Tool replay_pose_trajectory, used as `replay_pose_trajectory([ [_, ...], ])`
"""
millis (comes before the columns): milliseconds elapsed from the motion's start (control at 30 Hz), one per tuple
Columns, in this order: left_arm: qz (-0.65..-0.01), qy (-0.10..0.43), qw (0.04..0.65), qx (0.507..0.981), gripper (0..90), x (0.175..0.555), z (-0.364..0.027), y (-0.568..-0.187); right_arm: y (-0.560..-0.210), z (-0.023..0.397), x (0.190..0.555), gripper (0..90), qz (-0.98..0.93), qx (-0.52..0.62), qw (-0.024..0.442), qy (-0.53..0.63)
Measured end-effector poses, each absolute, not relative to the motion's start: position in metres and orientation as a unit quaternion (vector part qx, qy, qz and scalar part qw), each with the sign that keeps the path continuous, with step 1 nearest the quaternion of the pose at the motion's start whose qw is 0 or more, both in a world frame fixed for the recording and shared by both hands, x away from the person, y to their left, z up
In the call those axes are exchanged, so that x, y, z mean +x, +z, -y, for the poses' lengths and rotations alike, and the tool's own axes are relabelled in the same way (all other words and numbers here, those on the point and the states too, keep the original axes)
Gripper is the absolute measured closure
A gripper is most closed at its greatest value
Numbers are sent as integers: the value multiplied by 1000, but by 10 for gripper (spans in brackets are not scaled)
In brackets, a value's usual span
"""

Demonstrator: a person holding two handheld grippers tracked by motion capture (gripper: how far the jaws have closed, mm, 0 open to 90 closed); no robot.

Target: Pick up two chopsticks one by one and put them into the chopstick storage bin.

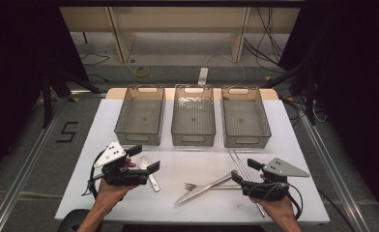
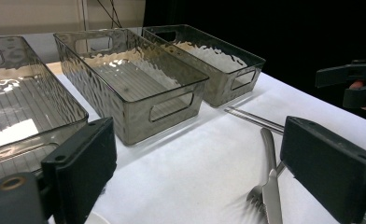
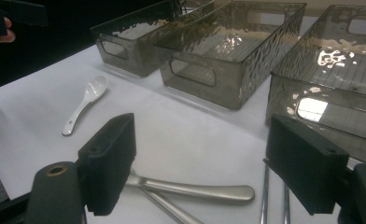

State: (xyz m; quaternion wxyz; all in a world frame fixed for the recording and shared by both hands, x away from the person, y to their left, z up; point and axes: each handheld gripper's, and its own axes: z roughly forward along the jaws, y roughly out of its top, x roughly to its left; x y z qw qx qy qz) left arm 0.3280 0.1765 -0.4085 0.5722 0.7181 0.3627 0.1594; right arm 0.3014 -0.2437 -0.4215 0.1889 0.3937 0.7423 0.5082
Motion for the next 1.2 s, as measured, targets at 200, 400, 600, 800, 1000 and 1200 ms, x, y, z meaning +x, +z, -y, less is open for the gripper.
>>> replay_pose_trajectory([
  [200,-363,160,573,718,100,328,-176,-408,-420,245,302,255,-740,393,188,512],
  [400,-363,160,571,718,99,328,-176,-409,-414,244,306,262,-762,390,183,484],
  [600,-363,160,570,719,99,329,-176,-409,-407,241,315,272,-805,385,170,419],
  [800,-362,160,570,720,99,329,-175,-409,-401,239,324,274,-833,387,163,361],
  [1000,-361,159,570,721,99,330,-175,-409,-398,241,339,293,-854,397,137,308],
  [1200,-360,159,571,720,99,329,-175,-408,-396,239,349,295,-871,408,126,243],
])
